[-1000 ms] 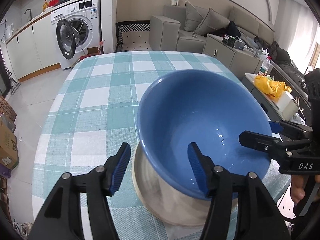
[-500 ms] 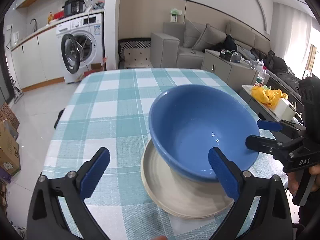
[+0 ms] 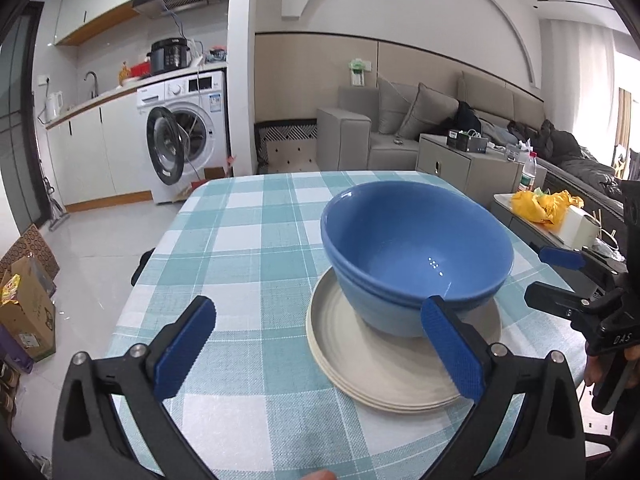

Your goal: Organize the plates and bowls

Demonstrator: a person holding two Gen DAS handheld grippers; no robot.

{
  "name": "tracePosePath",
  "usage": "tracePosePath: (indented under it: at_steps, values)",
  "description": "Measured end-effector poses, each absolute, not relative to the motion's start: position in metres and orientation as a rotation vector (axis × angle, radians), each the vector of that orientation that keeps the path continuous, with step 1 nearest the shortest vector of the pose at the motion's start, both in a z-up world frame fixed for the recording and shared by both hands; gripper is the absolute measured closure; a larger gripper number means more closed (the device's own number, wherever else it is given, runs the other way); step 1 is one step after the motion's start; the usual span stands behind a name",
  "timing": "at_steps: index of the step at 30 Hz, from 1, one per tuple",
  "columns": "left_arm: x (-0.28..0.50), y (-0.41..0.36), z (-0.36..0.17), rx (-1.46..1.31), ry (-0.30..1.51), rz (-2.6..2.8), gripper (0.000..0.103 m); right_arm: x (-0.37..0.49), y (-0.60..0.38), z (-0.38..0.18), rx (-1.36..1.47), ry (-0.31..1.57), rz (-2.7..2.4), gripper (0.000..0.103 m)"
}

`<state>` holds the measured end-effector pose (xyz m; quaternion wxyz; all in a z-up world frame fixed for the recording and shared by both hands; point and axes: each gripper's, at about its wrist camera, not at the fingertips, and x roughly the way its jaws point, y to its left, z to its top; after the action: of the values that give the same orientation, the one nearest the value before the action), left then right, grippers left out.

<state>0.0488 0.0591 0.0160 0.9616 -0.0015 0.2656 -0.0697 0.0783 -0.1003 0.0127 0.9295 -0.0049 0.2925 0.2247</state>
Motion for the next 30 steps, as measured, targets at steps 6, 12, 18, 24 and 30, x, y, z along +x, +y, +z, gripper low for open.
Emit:
tracePosePath:
  at_steps: [6, 12, 18, 24, 30]
  values:
    - [0.034, 0.051, 0.002, 0.027, 0.494, -0.146, 0.000, 0.063, -0.103, -0.002, 0.020, 0.562, 0.485, 0.001]
    - [0.024, 0.045, -0.006, 0.016, 0.447, -0.146, 0.000, 0.046, -0.101, -0.012, 0.025, 0.528, 0.502, 0.001]
    - [0.018, 0.042, -0.023, -0.003, 0.447, -0.129, 0.000, 0.029, -0.095, -0.022, 0.004, 0.487, 0.520, 0.001]
    - [0.015, 0.039, -0.031, -0.008, 0.437, -0.121, 0.000, 0.021, -0.090, -0.027, 0.002, 0.475, 0.543, 0.001]
    - [0.015, 0.040, -0.036, -0.022, 0.446, -0.114, 0.000, 0.020, -0.092, -0.030, 0.020, 0.474, 0.559, 0.001]
